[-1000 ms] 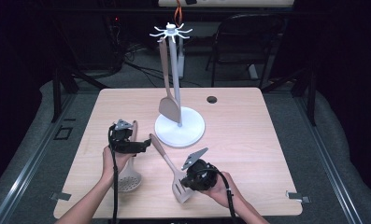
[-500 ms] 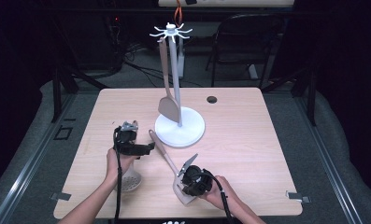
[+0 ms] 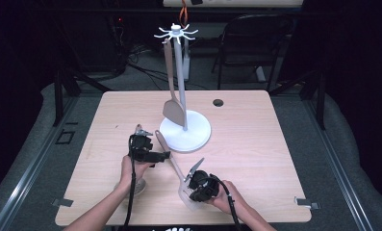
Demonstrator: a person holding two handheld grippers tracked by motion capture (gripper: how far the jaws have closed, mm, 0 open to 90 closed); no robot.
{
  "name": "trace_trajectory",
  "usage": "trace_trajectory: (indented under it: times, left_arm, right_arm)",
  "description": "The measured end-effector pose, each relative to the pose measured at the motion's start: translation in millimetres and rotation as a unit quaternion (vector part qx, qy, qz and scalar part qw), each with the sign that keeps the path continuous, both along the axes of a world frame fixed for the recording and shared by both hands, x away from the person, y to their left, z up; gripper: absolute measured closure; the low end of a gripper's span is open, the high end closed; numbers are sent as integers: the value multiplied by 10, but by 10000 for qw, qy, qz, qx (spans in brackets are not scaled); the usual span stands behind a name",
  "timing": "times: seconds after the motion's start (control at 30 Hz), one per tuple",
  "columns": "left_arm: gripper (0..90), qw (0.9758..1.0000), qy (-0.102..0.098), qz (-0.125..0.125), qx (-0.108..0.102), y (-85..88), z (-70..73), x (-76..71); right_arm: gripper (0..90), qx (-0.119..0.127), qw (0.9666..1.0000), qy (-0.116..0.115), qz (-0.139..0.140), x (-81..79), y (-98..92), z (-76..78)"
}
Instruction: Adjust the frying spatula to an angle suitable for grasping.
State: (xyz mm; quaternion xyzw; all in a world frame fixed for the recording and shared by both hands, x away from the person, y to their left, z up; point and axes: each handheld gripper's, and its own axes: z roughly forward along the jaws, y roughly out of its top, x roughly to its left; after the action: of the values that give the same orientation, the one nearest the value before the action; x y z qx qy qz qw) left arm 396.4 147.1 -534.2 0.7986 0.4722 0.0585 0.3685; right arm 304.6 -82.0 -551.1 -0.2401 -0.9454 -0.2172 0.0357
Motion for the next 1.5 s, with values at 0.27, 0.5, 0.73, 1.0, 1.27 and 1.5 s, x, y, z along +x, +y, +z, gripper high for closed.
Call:
trace_trajectory:
  times: [0.27, 0.5, 0.73, 1.0, 1.27, 1.5]
  left_arm:
    - [159, 9997, 223, 1, 23, -78, -108, 146]
    - [251, 9995, 317, -13, -32, -63, -148, 203]
    - [314, 9992, 367, -125, 29, -137, -148, 233]
    - [420, 9989, 447, -4, 128, -185, -169, 250]
    - [470, 9988, 475, -32, -113, -146, -147, 239]
    - [519, 9984, 290, -57, -473, -113, -65, 169]
  right_arm:
    - [900, -155, 9998, -100, 116, 2, 3, 17]
    - [899, -139, 9998, -68, 127, 12, -3, 11]
    - [898, -140, 9998, -83, 128, 12, 0, 11]
    - [898, -62, 9999, -72, 103, 4, 6, 4]
    - [897, -82, 9999, -64, 112, 4, 10, 8]
    - [897, -100, 9998, -67, 135, 6, 10, 21]
